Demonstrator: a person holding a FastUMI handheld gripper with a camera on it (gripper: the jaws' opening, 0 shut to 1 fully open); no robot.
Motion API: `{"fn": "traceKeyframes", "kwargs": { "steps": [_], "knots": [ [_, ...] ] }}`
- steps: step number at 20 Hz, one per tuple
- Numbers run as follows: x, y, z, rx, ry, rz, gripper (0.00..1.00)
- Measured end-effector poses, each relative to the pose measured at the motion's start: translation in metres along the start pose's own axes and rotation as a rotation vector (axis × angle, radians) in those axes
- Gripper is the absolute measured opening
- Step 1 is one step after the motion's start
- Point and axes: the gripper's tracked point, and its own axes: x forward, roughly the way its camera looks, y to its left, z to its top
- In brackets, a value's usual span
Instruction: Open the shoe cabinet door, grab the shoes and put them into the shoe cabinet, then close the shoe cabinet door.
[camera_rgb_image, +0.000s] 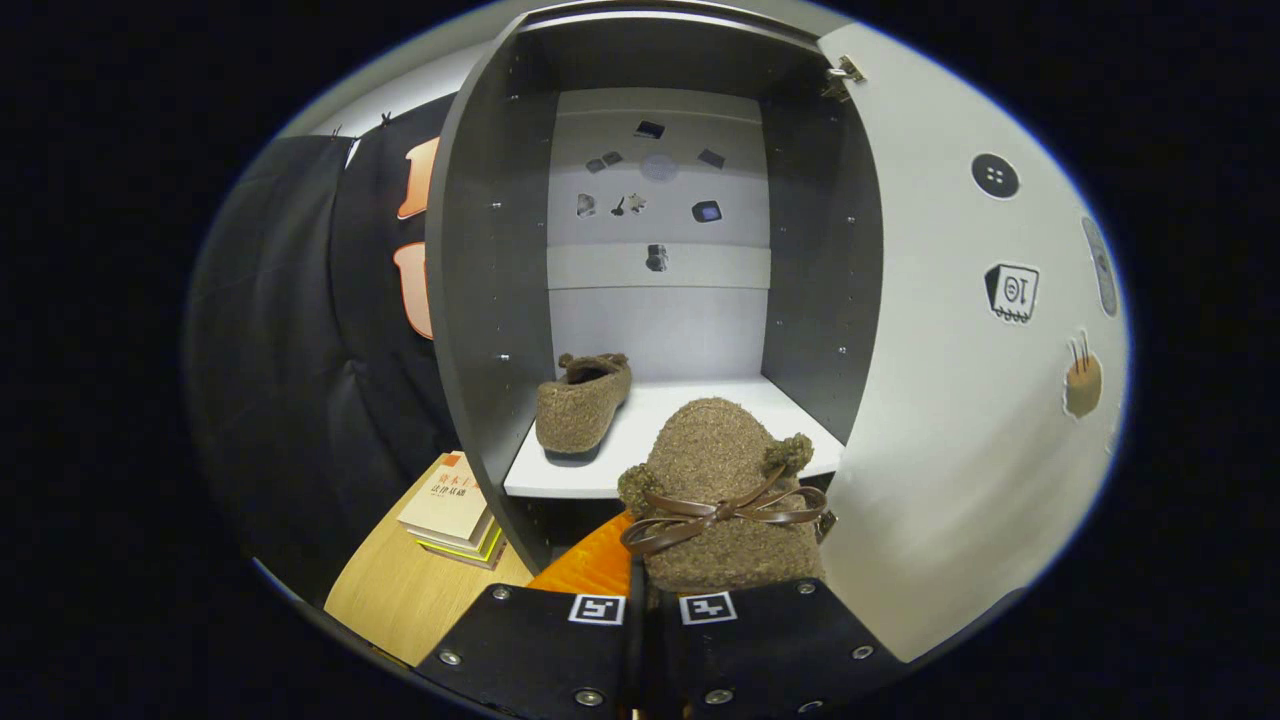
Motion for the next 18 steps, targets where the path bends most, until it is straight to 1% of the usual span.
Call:
{"fn": "traceKeyframes", "kwargs": {
  "steps": [5, 10, 14, 18],
  "knots": [
    [0.055, -0.002, 0.029, -0.026, -0.004, 0.01, 0.06],
    [0.13, -0.013, 0.055, -0.013, 0.018, 0.014, 0.06],
    [0.186, -0.022, 0.055, 0.0, 0.059, 0.035, 0.06],
    [0.229, -0.028, 0.052, 0.041, 0.093, 0.061, 0.06]
  ]
}}
